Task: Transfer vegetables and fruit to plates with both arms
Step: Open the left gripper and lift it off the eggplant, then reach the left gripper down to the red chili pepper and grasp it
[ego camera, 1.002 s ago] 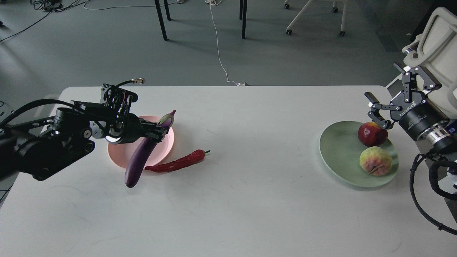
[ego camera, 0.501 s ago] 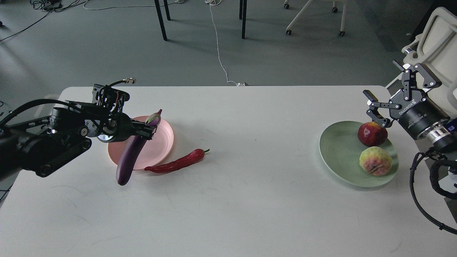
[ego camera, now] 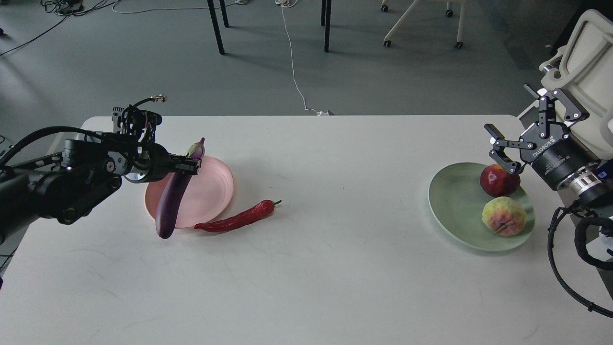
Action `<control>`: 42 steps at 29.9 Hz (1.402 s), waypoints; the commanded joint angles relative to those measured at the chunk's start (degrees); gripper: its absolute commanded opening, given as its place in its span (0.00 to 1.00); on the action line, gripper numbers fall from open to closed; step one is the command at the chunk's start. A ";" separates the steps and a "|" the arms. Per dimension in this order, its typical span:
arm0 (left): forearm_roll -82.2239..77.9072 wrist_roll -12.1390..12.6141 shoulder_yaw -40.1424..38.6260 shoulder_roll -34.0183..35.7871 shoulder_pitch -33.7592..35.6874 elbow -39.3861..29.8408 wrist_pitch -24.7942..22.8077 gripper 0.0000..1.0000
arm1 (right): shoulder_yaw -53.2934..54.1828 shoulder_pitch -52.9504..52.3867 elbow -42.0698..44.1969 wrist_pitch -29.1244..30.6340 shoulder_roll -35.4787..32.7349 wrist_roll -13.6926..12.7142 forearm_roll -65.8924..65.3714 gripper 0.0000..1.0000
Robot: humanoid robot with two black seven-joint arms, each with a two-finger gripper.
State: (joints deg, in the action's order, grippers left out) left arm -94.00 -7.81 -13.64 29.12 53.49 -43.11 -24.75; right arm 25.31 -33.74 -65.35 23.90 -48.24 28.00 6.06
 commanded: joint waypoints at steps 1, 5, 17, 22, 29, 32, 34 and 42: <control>0.22 -0.27 0.02 -0.20 0.38 0.66 0.49 0.62 | 0.09 -0.01 -0.12 0.00 -0.19 0.00 0.00 0.99; -0.04 -0.45 0.11 0.06 1.09 0.66 0.49 0.68 | 0.09 0.08 -0.91 -0.08 -0.45 0.00 0.00 0.99; -0.04 -2.91 -0.07 3.12 6.62 -6.17 -0.04 0.77 | 0.35 0.08 -1.62 0.00 -1.60 0.00 0.00 0.99; -0.48 -2.74 0.02 8.40 7.50 -23.56 -0.04 0.78 | 0.62 0.17 -1.62 0.00 -1.60 0.00 0.00 0.98; -1.62 -2.91 2.12 8.94 6.27 -38.80 -0.13 0.79 | 0.53 0.25 -1.62 0.09 -1.60 0.00 0.00 0.98; -4.95 -2.82 4.15 7.71 6.36 -39.69 0.40 0.87 | 0.53 0.25 -1.62 0.00 -1.60 0.00 0.00 0.99; -8.20 -2.91 4.85 6.04 6.10 -39.60 0.31 0.93 | 0.62 0.25 -1.62 0.00 -1.60 0.00 0.00 0.99; -13.13 -3.26 7.67 4.81 3.02 -35.91 0.05 0.98 | 0.62 0.34 -1.62 0.09 -1.95 0.00 0.00 0.99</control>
State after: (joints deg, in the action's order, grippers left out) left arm -106.20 -11.04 -6.30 34.21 57.61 -80.54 -24.62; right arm 25.90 -33.40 -66.97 23.99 -50.00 28.00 6.06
